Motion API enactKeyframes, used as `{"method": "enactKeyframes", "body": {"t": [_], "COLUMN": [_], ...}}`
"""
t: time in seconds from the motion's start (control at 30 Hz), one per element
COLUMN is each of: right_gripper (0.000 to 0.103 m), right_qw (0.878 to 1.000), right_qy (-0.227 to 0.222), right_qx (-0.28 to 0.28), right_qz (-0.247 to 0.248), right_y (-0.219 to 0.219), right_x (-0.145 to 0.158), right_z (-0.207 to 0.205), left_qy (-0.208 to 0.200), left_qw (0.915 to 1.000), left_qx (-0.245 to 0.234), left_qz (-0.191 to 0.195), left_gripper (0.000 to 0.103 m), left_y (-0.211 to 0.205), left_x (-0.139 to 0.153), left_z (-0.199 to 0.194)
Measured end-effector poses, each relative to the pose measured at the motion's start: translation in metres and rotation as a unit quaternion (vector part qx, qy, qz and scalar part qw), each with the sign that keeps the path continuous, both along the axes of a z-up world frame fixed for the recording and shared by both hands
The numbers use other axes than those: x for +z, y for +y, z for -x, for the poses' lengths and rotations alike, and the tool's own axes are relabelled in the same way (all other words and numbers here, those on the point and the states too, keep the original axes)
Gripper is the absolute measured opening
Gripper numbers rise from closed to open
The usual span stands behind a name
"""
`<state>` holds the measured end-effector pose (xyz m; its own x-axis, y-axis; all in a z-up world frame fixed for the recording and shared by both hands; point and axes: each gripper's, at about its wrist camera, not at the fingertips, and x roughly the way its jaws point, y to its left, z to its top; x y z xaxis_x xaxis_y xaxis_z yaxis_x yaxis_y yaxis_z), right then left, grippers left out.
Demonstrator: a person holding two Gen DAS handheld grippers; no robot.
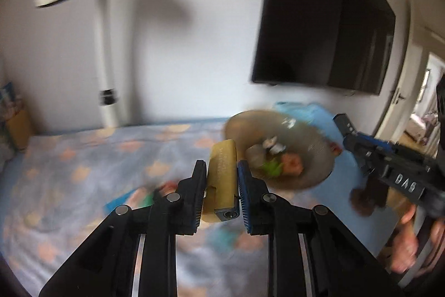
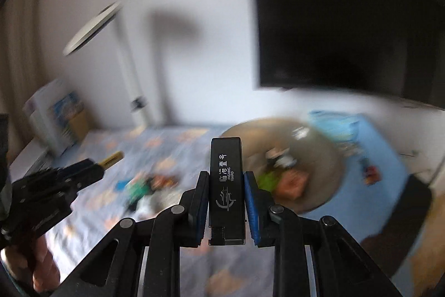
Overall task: Organize rigid objects
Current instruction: 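Carry yellow stick and USB drive to the bowl and release both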
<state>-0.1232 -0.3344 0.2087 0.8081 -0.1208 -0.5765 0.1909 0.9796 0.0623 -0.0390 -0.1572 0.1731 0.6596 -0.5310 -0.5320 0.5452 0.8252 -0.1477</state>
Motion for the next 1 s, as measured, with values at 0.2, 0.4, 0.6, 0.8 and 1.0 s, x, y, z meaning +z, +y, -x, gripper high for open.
{"method": "enactKeyframes", "body": {"t": [0.2, 0.4, 0.6, 0.8, 1.0], "right_gripper": [0.024, 0.024, 0.024, 0.028, 0.040], "right_qw": [0.998, 0.990, 0.985, 0.981, 0.986], "right_qy": [0.031, 0.100, 0.142, 0.143, 0.093], "right_qx": [-0.051, -0.068, -0.070, -0.075, -0.093], "right_qz": [-0.038, -0.070, -0.073, -0.103, -0.102], "right_y": [-0.047, -0.073, -0.080, -0.094, -0.101], "right_x": [-0.013, -0.056, -0.079, -0.085, -0.053], "right_z": [-0.025, -0.044, -0.052, -0.063, -0.048], "left_qy": [0.018, 0.058, 0.077, 0.039, 0.002], "left_qw": [0.9990, 0.9955, 0.9934, 0.9971, 0.9996], "left_qx": [-0.040, -0.066, -0.073, -0.061, -0.007], "left_qz": [-0.005, -0.035, -0.043, -0.022, 0.028], "left_gripper": [0.020, 0.020, 0.020, 0.064, 0.068], "left_y": [-0.082, -0.124, -0.131, -0.116, -0.042], "left_x": [-0.019, -0.065, -0.081, -0.062, -0.019], "left_z": [-0.030, -0.037, -0.045, -0.051, -0.046]}}
